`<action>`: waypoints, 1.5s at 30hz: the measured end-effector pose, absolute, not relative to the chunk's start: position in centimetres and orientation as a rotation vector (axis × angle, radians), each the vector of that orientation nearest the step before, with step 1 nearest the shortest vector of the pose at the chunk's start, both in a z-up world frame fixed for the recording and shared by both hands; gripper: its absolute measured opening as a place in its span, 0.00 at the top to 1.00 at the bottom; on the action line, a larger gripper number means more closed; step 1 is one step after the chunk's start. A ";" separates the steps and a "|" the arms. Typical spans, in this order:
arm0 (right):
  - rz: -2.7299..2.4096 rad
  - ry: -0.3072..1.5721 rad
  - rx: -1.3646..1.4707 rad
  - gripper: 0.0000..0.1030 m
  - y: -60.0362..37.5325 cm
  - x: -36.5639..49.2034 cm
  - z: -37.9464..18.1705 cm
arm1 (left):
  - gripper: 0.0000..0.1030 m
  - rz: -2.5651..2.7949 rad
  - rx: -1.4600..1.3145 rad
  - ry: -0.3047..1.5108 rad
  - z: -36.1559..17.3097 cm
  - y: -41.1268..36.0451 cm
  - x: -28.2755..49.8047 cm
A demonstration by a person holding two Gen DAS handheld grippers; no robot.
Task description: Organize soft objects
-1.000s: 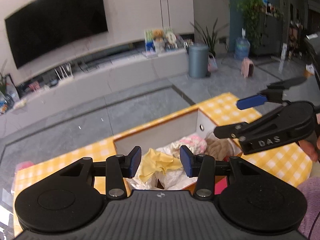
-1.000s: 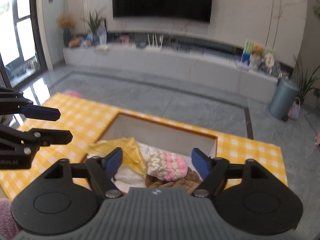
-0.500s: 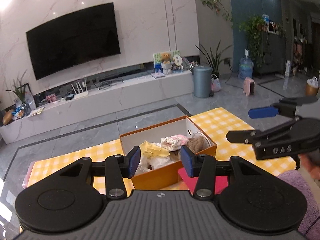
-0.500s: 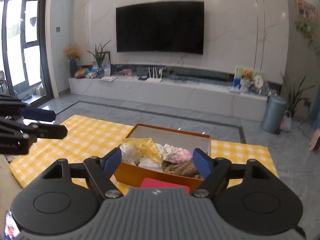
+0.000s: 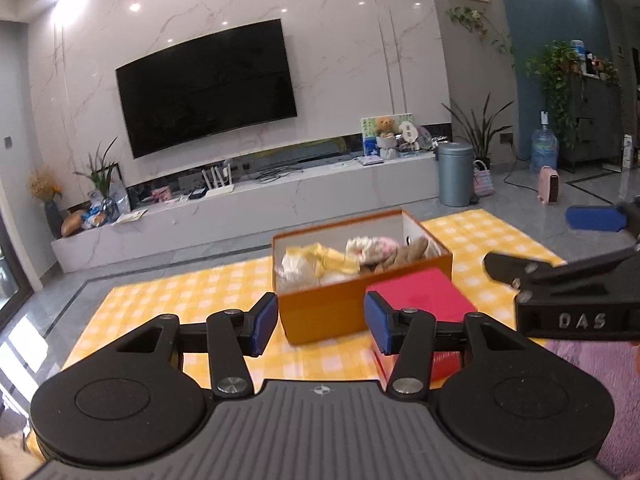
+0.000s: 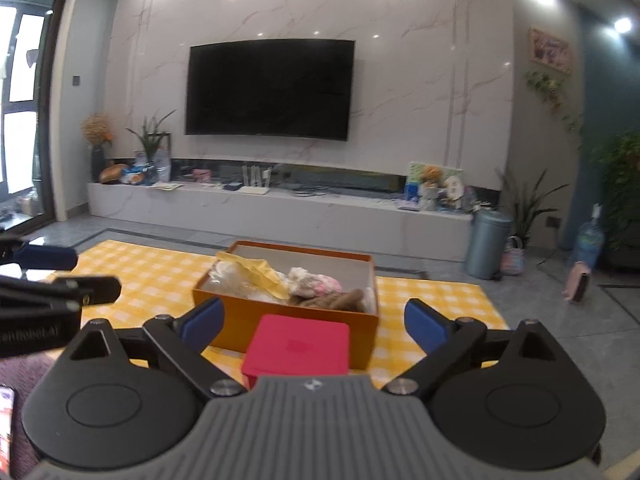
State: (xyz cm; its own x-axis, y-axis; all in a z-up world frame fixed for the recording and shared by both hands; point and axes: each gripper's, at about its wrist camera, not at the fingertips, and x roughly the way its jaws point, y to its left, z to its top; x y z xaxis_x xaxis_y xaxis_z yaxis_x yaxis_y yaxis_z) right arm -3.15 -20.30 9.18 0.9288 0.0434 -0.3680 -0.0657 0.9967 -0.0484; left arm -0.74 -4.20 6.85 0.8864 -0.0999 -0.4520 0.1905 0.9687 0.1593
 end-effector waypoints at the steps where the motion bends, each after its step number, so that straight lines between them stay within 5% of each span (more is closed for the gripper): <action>1: 0.042 0.379 -0.051 0.07 -20.4 -3.5 8.7 | 0.42 -0.152 0.188 0.469 6.1 -3.9 -1.5; 11: -0.046 0.527 0.081 0.06 -22.2 -3.3 3.9 | 0.31 -0.053 0.040 0.643 1.5 -2.0 -0.7; 25: -0.014 0.690 0.049 0.06 -20.7 -1.4 0.5 | 0.31 -0.064 0.062 0.804 -1.8 -2.4 -0.8; 45: -0.015 0.680 0.057 0.06 -20.9 -1.7 0.7 | 0.31 -0.057 0.052 0.813 -1.5 -2.2 -0.9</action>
State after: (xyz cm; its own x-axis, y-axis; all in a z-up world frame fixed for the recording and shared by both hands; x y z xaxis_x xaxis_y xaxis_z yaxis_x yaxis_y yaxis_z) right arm -1.66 -20.87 0.75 0.7772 0.0048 -0.6292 0.0327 0.9983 0.0480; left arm -0.86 -2.20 -1.47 0.6860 -0.0308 -0.7269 0.0710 0.9972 0.0247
